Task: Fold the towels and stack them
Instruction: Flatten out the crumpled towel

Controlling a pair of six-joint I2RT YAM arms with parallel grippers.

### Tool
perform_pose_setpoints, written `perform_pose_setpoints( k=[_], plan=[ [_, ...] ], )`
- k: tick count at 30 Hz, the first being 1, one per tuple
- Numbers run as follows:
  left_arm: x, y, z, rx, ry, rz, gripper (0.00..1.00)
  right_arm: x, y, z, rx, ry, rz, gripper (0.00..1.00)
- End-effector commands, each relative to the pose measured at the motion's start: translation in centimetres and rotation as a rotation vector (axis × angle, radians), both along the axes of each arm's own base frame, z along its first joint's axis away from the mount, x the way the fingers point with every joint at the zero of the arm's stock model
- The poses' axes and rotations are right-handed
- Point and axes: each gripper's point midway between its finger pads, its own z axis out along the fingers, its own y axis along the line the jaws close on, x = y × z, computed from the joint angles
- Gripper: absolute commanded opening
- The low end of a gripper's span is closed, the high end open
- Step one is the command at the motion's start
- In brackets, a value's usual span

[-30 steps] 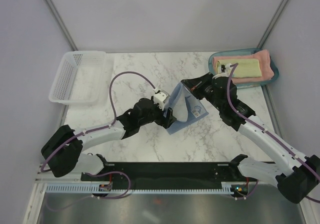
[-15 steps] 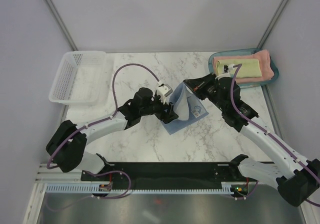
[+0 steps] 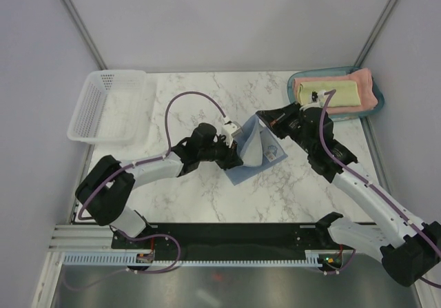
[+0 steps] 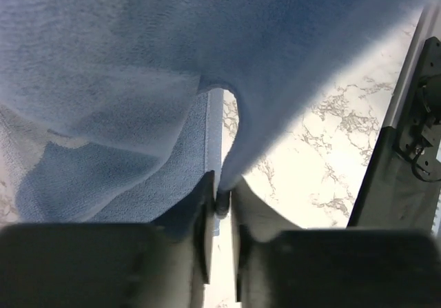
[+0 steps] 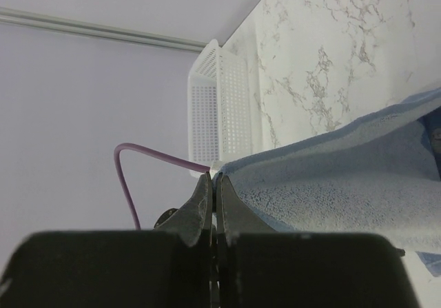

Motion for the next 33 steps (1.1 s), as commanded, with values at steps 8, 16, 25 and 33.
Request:
perform_pose_setpoints(
  k=[8, 16, 25, 33],
  plan=[
    [2.4, 2.2, 6.2, 0.075, -0.144, 0.119, 0.02, 1.0, -3.8, -0.3, -0.236, -0.089, -0.111, 0.0],
    [6.1, 6.0, 20.7, 0.244, -0.491, 0.194, 0.02, 2.8, -5.4, 10.2, -0.368, -0.316, -0.196, 0.0],
    [1.8, 9.7, 34.9, 0.059, -0.755, 0.209, 0.02, 0.1, -6.8, 18.8, -0.312, -0.486, -0.223, 0.0],
    [-9.2, 6.1, 33.6, -0.259, -0.446, -0.213, 0.02, -8.9, -8.2, 17.6, -0.224, -0.625, -0.092, 0.0]
  ],
)
